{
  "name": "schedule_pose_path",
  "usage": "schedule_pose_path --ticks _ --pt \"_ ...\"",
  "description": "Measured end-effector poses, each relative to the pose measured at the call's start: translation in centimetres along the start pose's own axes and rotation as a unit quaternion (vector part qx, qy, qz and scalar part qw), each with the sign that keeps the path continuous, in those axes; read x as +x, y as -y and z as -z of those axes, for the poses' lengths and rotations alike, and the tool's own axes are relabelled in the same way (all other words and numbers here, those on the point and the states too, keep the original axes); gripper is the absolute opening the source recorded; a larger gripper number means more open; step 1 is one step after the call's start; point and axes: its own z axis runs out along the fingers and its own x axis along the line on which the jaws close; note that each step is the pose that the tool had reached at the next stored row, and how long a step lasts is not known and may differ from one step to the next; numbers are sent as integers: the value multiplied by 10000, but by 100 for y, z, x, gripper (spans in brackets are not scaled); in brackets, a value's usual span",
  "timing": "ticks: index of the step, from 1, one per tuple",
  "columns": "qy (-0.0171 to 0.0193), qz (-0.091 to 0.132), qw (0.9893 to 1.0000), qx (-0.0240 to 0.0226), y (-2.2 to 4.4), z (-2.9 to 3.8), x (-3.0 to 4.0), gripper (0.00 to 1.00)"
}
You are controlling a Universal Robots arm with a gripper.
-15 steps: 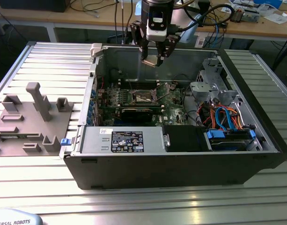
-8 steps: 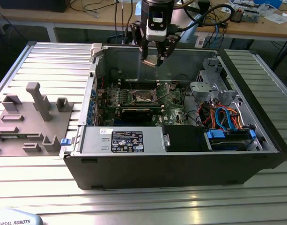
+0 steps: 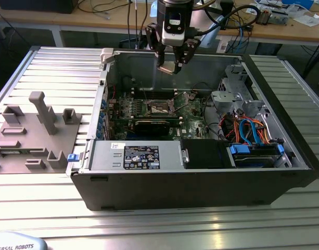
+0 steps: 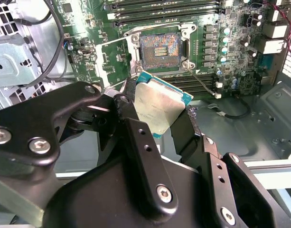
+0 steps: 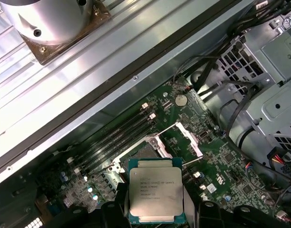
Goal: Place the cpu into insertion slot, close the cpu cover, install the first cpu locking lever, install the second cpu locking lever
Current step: 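Place the cpu into insertion slot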
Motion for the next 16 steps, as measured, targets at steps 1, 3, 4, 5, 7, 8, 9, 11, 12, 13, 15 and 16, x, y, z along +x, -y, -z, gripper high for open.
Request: schedule_pose_path --ticks 1,3,4,5,7,8,9,11,12,13,15,16 --pt "1 -11 10000 0 0 0 0 54" --pt "2 -28 10000 0 0 0 0 54" --pt "3 -40 10000 -1 0 -1 0 54" --pt "3 -48 10000 -1 0 -1 0 54" --pt "4 -65 10000 -1 0 -1 0 54" --pt "5 -72 10000 -1 0 -1 0 54" --pt "5 -78 10000 -1 0 -1 0 54" --pt "7 -96 10000 -1 0 -2 0 54" --pt "7 -103 9999 -1 0 -2 0 54" --pt "8 -113 9999 -1 0 -2 0 54" --pt "9 -136 9999 -2 0 -3 0 54" --pt "10 -141 9999 -1 0 -3 0 54"
